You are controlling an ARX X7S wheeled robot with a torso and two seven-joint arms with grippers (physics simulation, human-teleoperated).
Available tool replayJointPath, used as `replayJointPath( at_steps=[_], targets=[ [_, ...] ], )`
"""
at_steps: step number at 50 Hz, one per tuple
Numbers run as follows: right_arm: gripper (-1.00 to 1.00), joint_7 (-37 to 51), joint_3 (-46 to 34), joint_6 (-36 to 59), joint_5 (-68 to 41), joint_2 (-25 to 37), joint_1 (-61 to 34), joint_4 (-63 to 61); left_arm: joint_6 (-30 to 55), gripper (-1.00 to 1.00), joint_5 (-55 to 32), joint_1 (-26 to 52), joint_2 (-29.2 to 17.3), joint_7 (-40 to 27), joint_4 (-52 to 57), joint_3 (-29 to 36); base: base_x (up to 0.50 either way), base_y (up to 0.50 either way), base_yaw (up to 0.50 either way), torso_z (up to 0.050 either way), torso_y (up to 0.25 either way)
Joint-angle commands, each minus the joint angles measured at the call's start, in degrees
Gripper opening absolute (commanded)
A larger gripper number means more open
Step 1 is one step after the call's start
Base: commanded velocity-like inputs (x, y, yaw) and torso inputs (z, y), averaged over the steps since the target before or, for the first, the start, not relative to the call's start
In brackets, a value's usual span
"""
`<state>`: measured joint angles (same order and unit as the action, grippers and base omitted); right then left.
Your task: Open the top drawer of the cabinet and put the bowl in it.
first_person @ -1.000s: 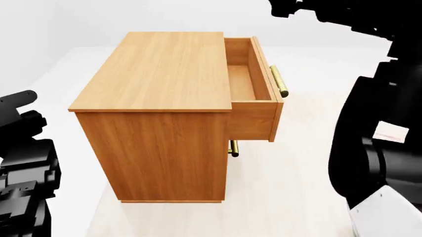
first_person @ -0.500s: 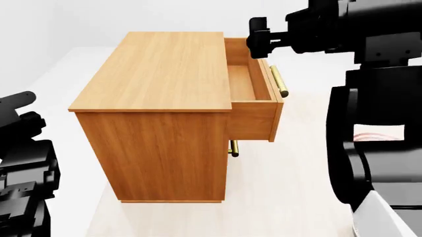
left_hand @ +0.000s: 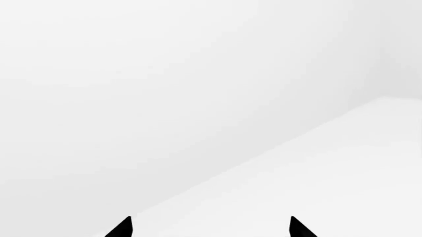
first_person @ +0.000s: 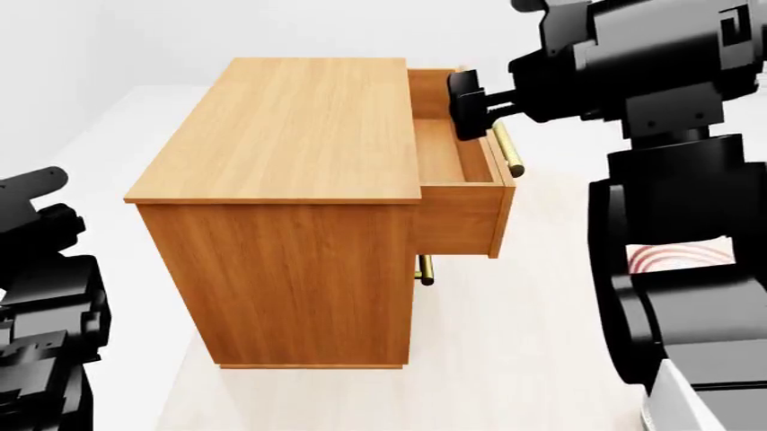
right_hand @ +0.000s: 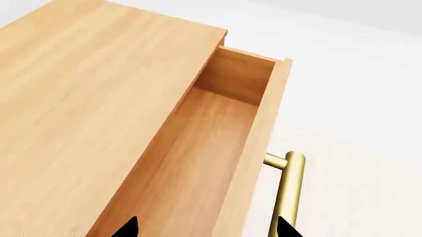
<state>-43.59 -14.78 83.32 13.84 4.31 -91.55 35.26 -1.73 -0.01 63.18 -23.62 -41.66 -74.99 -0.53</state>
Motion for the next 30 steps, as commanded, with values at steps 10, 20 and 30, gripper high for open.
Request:
replayJointPath(
  at_steps=[10,20,30],
  targets=[
    [1.00,2.4,0.5,-3.3,-1.2,-0.6,-0.3,6.3,0.0,1.00,0.0,-0.1,0.0,0.0,0.0,-0.1,0.00,0.00,0.00,0.000,0.000],
    [1.00,1.8,-2.0,-3.9,-1.3,0.0,0.9,6.3,-0.1,1.00,0.0,-0.2,0.1,0.0,0.0,-0.1,0.00,0.00,0.00,0.000,0.000],
    [1.00,1.7,-3.5,-4.3,-1.6,0.3,1.6,5.7,-0.1,1.00,0.0,-0.2,0.1,0.0,0.0,-0.1,0.00,0.00,0.00,0.000,0.000]
  ],
)
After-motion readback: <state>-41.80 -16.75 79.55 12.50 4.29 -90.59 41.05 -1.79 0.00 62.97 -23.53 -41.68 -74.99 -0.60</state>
